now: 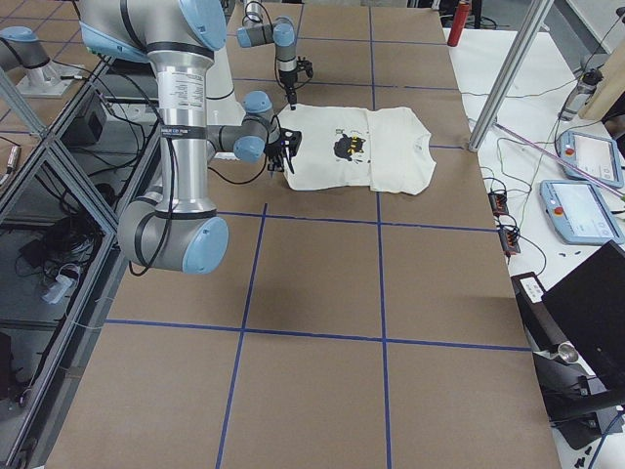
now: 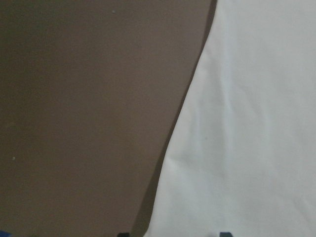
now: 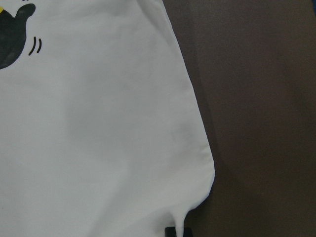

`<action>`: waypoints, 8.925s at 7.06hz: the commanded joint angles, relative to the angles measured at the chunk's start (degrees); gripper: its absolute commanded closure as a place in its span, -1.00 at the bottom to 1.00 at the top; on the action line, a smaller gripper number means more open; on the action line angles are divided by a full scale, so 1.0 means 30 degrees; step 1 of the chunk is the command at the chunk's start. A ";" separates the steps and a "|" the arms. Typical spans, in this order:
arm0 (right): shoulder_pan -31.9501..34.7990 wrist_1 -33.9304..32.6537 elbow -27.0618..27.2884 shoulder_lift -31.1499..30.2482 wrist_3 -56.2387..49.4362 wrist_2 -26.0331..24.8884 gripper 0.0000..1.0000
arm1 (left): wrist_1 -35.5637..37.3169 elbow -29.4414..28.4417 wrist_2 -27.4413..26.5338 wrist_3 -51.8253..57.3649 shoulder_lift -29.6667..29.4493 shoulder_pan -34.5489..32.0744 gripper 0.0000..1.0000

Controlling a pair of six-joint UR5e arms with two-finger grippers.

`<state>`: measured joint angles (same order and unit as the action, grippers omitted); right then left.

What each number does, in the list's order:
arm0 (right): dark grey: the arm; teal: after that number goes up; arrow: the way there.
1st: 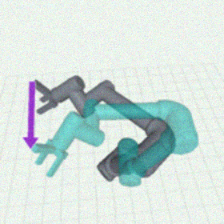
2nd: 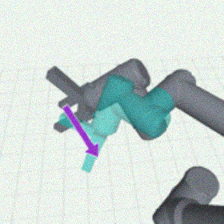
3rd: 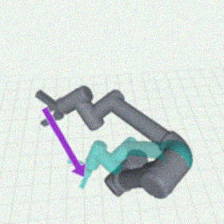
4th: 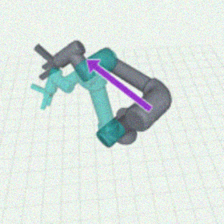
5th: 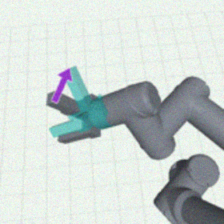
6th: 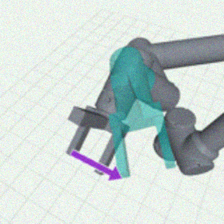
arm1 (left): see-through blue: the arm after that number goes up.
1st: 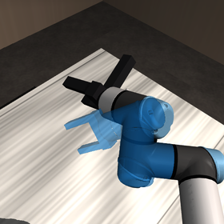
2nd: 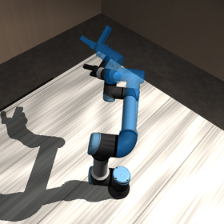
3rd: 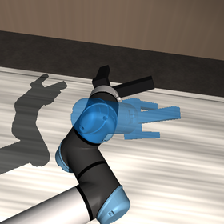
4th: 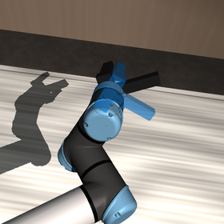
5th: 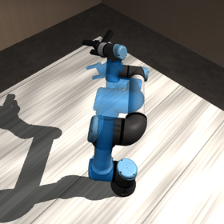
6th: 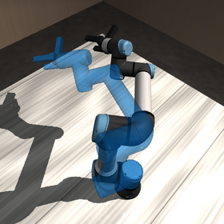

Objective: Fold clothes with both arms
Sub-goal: 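Grasp the near hem corners with both grippers, then lift the hem with both grippers and pull it toward the collar, then lay the hem down near the collar and open both grippers, then move the right gripper to the folded shirt's side edge and grasp it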

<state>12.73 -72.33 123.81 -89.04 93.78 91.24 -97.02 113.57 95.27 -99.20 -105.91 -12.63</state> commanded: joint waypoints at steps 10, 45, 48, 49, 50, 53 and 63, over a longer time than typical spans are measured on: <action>0.0648 0.0000 0.2167 -0.1132 -0.0059 0.1981 1.00 | 0.3833 0.4882 0.0117 0.0313 0.0235 0.0077 1.00; 1.1489 0.3603 -1.2121 1.0285 -0.2286 0.7234 -1.00 | -0.1002 -0.8297 0.1877 0.5293 -0.7030 -0.9795 -0.97; 1.0442 0.3517 -1.1480 0.9849 -0.2198 0.7003 -1.00 | -0.0854 -0.5647 0.1874 0.5438 -0.5692 -1.0527 -0.98; 0.9535 0.3371 -1.0344 0.8772 -0.2197 0.6420 -1.00 | -0.0854 -0.4905 0.1875 0.5439 -0.5306 -1.0557 -0.98; 0.8047 0.3340 -0.9491 0.7485 -0.2168 0.4616 -0.98 | -0.0854 -0.4898 0.1875 0.5440 -0.5273 -1.0557 -0.98; 0.7183 0.3340 -0.9014 0.6184 -0.2139 0.3924 -0.91 | -0.0012 -0.3585 0.1875 0.5293 -0.4921 -1.0499 -0.98; 0.6333 0.3311 -0.9044 0.5950 -0.2139 0.3953 0.84 | 0.0698 -0.2965 0.1875 0.5322 -0.4950 -1.0498 -0.98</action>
<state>31.84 -62.39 96.62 -70.96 87.36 103.03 -95.16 104.55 100.90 -83.23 -120.69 -44.12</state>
